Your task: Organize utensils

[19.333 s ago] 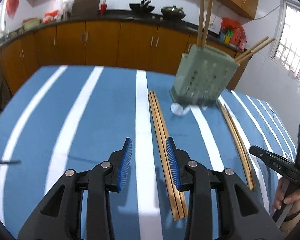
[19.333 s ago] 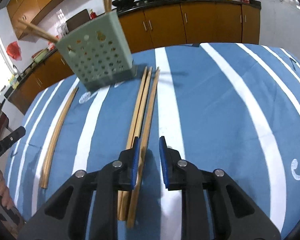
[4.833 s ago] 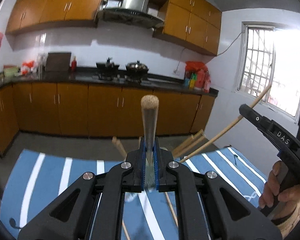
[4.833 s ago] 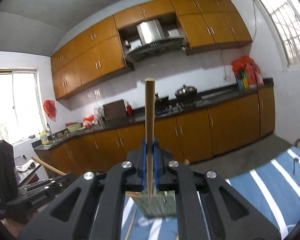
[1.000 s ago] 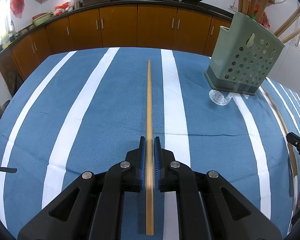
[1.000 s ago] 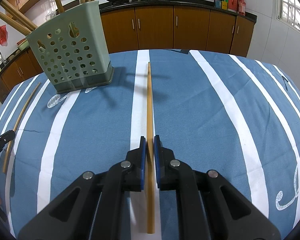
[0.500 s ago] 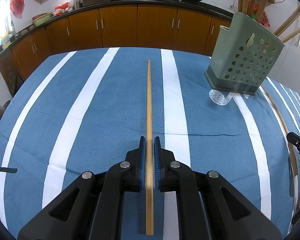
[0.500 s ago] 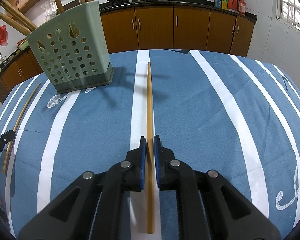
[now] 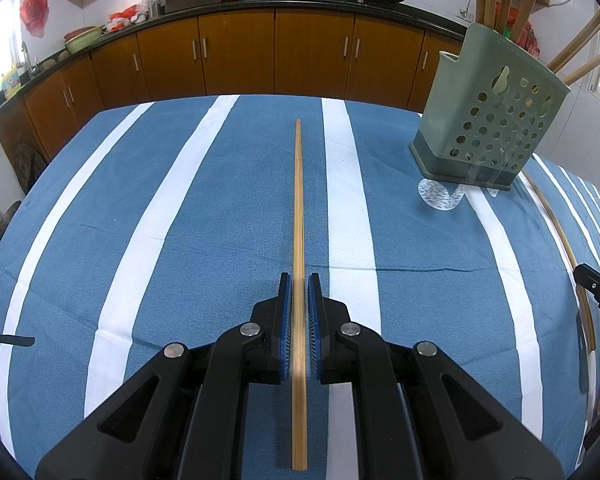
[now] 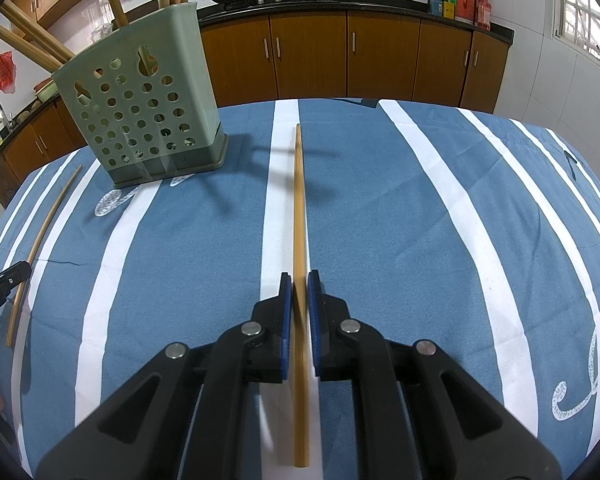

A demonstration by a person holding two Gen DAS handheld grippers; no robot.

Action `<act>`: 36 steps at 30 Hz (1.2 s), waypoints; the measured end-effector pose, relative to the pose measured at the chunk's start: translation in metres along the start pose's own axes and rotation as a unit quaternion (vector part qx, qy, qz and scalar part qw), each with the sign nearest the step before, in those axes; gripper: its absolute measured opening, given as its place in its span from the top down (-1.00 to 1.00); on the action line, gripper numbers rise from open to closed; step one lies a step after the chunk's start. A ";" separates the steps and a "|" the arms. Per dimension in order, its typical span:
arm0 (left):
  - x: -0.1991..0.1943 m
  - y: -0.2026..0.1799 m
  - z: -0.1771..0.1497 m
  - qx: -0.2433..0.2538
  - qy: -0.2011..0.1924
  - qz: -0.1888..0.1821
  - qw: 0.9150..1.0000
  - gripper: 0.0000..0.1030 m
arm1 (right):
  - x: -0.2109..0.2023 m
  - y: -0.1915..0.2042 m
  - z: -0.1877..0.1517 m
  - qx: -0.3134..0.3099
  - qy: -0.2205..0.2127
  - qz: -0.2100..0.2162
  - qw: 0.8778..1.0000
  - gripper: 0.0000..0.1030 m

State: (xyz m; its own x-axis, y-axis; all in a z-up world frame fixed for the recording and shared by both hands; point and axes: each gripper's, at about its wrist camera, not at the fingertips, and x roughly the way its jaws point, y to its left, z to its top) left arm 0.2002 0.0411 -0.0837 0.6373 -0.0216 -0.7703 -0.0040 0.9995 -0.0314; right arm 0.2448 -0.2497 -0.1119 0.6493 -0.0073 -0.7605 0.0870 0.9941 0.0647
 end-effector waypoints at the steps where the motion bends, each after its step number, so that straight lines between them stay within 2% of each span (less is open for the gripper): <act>1: 0.000 0.000 0.000 0.000 0.000 0.000 1.000 0.81 | 0.000 0.000 0.000 0.000 0.000 0.000 1.000 0.80; 26: 0.000 -0.001 -0.001 0.000 0.000 0.000 1.000 0.81 | 0.000 0.000 -0.001 0.004 0.000 0.002 1.000 0.80; 36: -0.007 -0.002 -0.008 0.019 0.002 0.006 1.000 0.87 | -0.015 -0.008 -0.009 0.016 -0.011 0.011 1.000 0.85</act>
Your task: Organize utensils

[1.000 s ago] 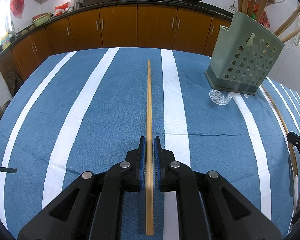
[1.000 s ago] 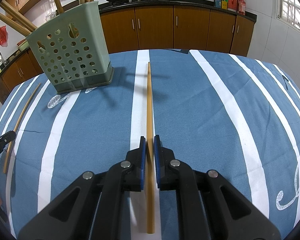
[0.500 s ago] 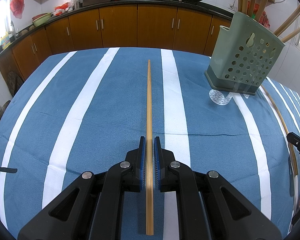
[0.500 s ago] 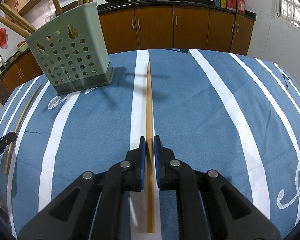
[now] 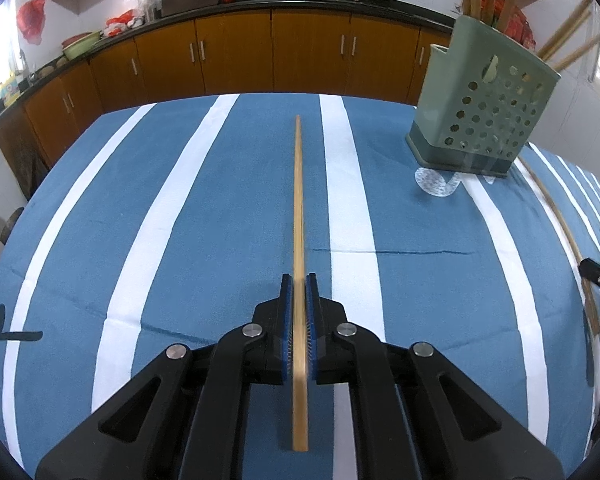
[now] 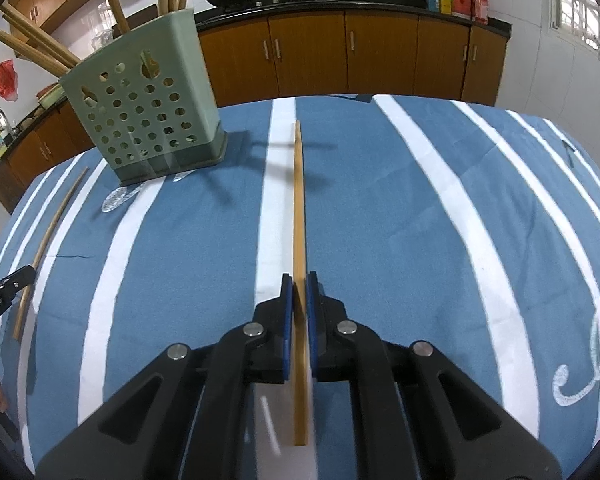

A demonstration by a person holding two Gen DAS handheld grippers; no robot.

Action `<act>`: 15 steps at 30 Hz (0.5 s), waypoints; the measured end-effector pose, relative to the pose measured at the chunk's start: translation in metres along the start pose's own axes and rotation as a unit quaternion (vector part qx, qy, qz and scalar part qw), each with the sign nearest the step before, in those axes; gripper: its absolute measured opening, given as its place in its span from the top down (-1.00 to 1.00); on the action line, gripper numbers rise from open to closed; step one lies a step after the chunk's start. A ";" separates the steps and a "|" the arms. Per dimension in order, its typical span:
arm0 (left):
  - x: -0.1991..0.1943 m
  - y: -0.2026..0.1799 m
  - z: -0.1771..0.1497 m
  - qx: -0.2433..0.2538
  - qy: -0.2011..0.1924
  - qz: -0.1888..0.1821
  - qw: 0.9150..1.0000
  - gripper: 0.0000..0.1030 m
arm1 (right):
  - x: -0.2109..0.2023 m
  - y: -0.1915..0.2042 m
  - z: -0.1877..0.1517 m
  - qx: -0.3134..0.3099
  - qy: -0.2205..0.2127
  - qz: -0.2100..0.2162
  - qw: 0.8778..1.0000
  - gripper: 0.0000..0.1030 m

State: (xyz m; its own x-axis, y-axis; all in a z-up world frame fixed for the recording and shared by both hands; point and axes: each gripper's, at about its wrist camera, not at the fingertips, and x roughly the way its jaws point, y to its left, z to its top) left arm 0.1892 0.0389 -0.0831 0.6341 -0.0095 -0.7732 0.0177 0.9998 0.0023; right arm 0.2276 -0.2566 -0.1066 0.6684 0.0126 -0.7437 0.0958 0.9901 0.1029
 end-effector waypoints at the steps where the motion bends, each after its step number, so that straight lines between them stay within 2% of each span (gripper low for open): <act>1: -0.002 0.001 -0.001 0.000 0.000 -0.004 1.000 0.87 | -0.006 -0.001 0.001 0.002 -0.009 0.003 1.000 0.85; 5: -0.019 0.007 0.002 -0.009 -0.021 -0.014 1.000 0.87 | -0.031 -0.006 0.009 0.007 -0.046 0.006 0.999 0.85; 15: -0.087 0.014 0.035 -0.026 -0.121 -0.038 0.992 0.87 | -0.087 -0.010 0.040 0.008 -0.135 0.014 0.991 0.85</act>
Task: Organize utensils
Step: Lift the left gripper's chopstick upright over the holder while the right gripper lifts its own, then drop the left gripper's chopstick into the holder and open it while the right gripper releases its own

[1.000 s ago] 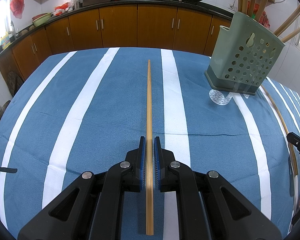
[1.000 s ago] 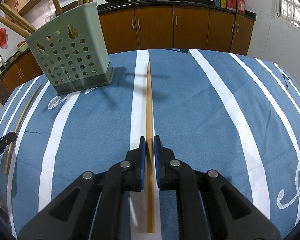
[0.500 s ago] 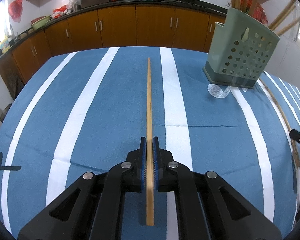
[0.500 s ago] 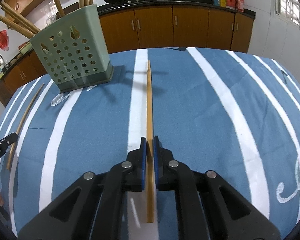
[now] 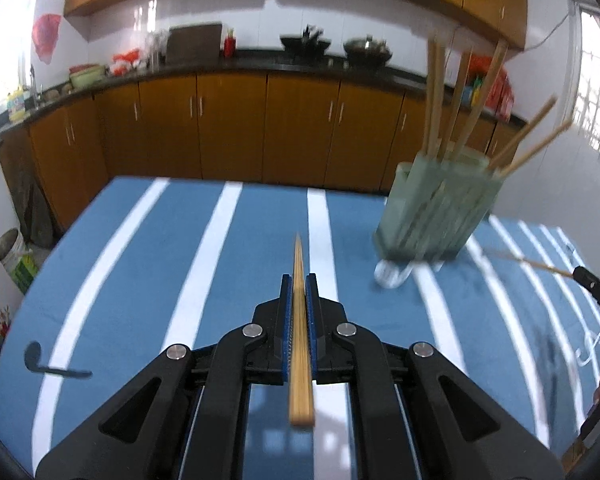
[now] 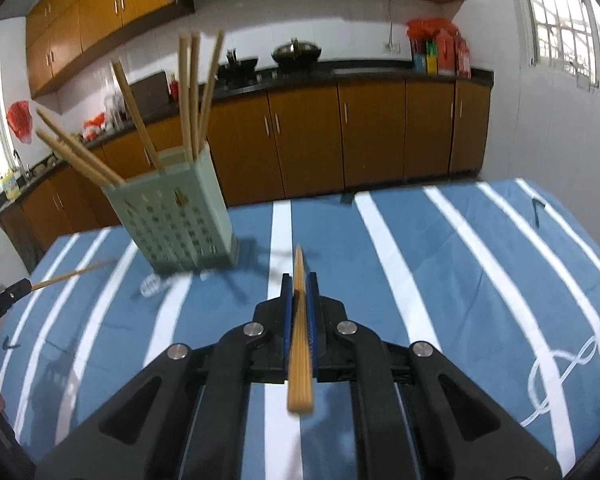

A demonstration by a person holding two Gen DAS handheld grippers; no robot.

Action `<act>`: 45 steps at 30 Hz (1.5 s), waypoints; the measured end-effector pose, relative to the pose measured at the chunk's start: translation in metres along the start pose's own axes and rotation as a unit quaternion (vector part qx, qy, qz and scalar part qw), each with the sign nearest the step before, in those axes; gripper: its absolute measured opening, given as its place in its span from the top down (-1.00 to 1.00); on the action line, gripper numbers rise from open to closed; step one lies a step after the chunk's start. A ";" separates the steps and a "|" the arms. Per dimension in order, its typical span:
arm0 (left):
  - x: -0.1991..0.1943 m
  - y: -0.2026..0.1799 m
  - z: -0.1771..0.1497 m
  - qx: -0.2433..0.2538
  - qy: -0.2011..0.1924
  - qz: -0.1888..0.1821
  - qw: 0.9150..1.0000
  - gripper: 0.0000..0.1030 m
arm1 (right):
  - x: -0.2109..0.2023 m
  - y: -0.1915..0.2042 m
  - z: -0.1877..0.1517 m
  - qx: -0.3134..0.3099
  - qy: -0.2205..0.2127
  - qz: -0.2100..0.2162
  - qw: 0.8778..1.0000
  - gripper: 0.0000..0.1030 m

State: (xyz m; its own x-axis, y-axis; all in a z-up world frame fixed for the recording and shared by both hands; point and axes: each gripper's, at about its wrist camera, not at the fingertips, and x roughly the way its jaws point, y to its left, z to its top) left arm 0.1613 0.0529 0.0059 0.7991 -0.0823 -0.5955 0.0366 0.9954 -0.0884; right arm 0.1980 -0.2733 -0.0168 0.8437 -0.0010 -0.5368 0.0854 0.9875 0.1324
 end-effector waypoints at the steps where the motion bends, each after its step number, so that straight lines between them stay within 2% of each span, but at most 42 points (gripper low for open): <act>1: -0.003 -0.001 0.005 0.000 -0.008 -0.001 1.000 0.87 | -0.005 0.000 0.004 0.000 -0.009 0.001 1.000 0.85; 6: -0.020 -0.003 0.029 0.000 -0.039 -0.010 0.999 0.87 | -0.027 0.001 0.028 0.002 -0.052 0.012 0.999 0.85; 14: -0.054 -0.023 0.058 0.019 -0.074 -0.058 0.995 0.87 | -0.082 0.008 0.075 0.008 -0.123 0.064 0.990 0.85; 21: -0.079 -0.053 0.081 0.028 -0.109 -0.112 0.987 0.87 | -0.118 0.020 0.107 0.014 -0.160 0.112 0.981 0.85; 26: -0.090 -0.073 0.102 0.022 -0.154 -0.132 0.979 0.87 | -0.130 0.034 0.126 0.004 -0.191 0.115 0.975 0.85; 31: -0.084 -0.085 0.123 0.004 -0.192 -0.124 0.974 0.87 | -0.124 0.047 0.141 -0.003 -0.213 0.108 0.971 0.85; 35: -0.072 -0.090 0.131 -0.005 -0.210 -0.104 0.972 0.87 | -0.104 0.054 0.149 -0.012 -0.209 0.097 0.973 0.85; 42: -0.033 -0.098 0.128 0.004 -0.193 -0.086 0.977 0.87 | -0.049 0.056 0.150 -0.006 -0.160 0.101 0.982 0.85; 45: -0.018 -0.100 0.123 0.008 -0.175 -0.086 0.981 0.87 | -0.035 0.057 0.147 -0.005 -0.143 0.102 0.984 0.85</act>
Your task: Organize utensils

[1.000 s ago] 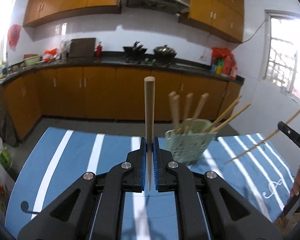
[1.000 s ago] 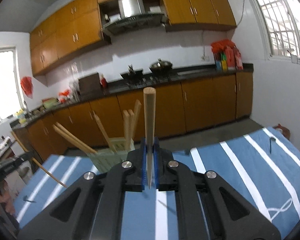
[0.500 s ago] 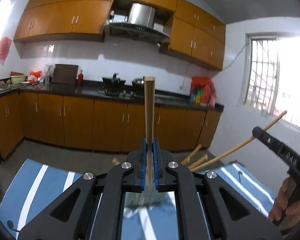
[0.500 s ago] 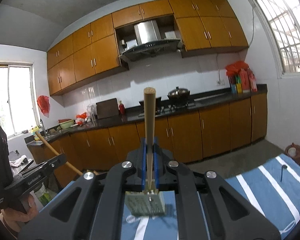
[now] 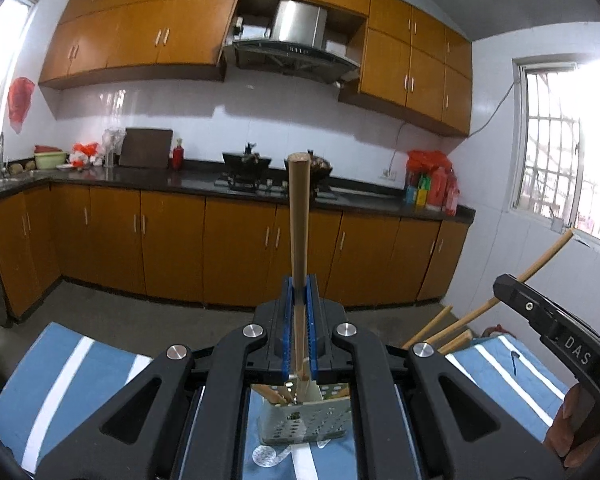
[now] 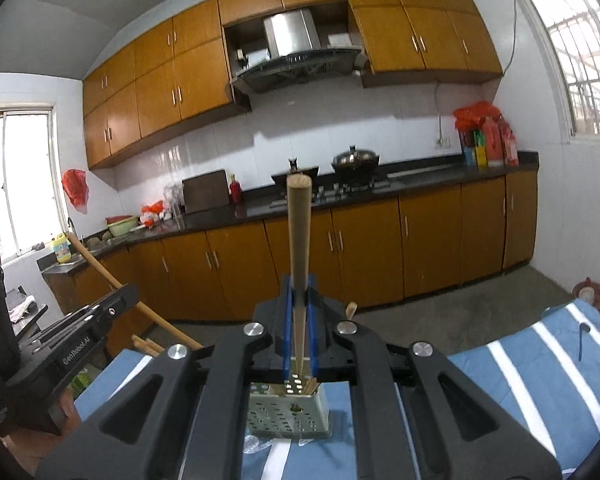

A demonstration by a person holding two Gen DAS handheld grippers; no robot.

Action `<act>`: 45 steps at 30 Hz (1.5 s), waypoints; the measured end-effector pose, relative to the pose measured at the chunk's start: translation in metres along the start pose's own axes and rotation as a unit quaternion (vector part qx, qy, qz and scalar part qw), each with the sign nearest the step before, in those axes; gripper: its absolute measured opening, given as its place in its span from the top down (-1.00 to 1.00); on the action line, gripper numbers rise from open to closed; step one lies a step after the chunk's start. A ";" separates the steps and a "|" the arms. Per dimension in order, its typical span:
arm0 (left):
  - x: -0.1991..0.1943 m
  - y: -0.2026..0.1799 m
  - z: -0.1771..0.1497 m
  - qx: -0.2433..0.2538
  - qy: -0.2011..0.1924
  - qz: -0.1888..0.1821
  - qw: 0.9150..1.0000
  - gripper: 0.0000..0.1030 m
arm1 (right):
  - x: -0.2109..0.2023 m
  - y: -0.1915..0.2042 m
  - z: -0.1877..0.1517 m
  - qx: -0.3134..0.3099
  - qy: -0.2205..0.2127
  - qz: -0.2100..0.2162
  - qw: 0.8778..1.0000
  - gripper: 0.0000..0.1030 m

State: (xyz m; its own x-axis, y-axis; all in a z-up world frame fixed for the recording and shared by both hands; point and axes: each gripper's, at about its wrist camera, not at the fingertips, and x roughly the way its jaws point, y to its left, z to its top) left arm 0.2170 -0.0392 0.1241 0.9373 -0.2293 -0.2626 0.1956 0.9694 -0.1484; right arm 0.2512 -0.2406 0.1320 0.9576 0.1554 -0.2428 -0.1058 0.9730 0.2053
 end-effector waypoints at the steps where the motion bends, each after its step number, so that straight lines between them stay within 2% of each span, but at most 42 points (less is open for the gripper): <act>1: 0.001 0.000 -0.003 0.001 0.005 -0.001 1.000 0.87 | 0.002 0.001 -0.002 0.000 0.004 0.000 1.000 0.85; 4: 0.007 0.000 -0.008 0.002 0.023 -0.007 1.000 0.87 | 0.009 0.002 -0.006 0.000 0.017 0.005 1.000 0.84; 7: 0.004 0.003 -0.009 -0.002 0.025 -0.010 1.000 0.82 | 0.006 0.000 -0.007 0.005 0.014 0.006 1.000 0.71; 8: 0.001 0.004 -0.008 -0.003 0.022 -0.010 1.000 0.77 | 0.004 0.000 -0.006 0.007 0.010 0.005 1.000 0.62; 10: -0.004 0.007 -0.004 -0.007 0.015 -0.007 1.000 0.22 | -0.002 -0.001 -0.005 0.008 0.005 0.005 1.000 0.58; 13: -0.019 0.011 0.004 -0.013 -0.001 -0.003 1.000 0.17 | -0.017 -0.002 -0.002 0.008 -0.008 0.003 1.000 0.54; 16: -0.033 0.016 0.010 -0.017 -0.012 0.000 1.000 0.14 | -0.036 -0.002 -0.003 0.001 -0.024 -0.004 1.000 0.36; 18: -0.049 0.021 0.011 -0.014 -0.019 0.007 1.000 0.10 | -0.052 -0.002 -0.008 -0.007 -0.035 -0.013 0.999 0.13; 25: -0.096 0.038 -0.016 0.008 -0.025 0.045 0.999 -0.37 | -0.094 0.002 -0.046 -0.037 -0.045 -0.047 0.997 -0.46; 27: -0.107 0.043 -0.029 0.009 -0.021 0.054 0.998 -0.54 | -0.104 0.004 -0.059 -0.044 -0.048 -0.057 0.996 -0.76; 30: -0.121 0.048 -0.052 0.012 -0.013 0.066 0.998 -0.80 | -0.113 0.010 -0.080 -0.056 -0.043 -0.069 0.995 -0.92; 38: -0.134 0.049 -0.096 0.023 0.012 0.080 0.996 -0.96 | -0.120 0.030 -0.133 -0.101 -0.012 -0.094 0.990 -0.92; 45: -0.137 0.035 -0.131 0.059 0.040 0.084 0.994 -0.97 | -0.122 0.020 -0.169 -0.061 0.030 -0.085 0.994 -0.92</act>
State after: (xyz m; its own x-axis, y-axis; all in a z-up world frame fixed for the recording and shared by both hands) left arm 0.0581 0.0151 0.0303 0.9342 -0.0647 -0.3508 0.0752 0.9970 0.0164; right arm 0.0872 -0.2116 0.0051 0.9470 -0.0061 -0.3211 0.0201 0.9990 0.0403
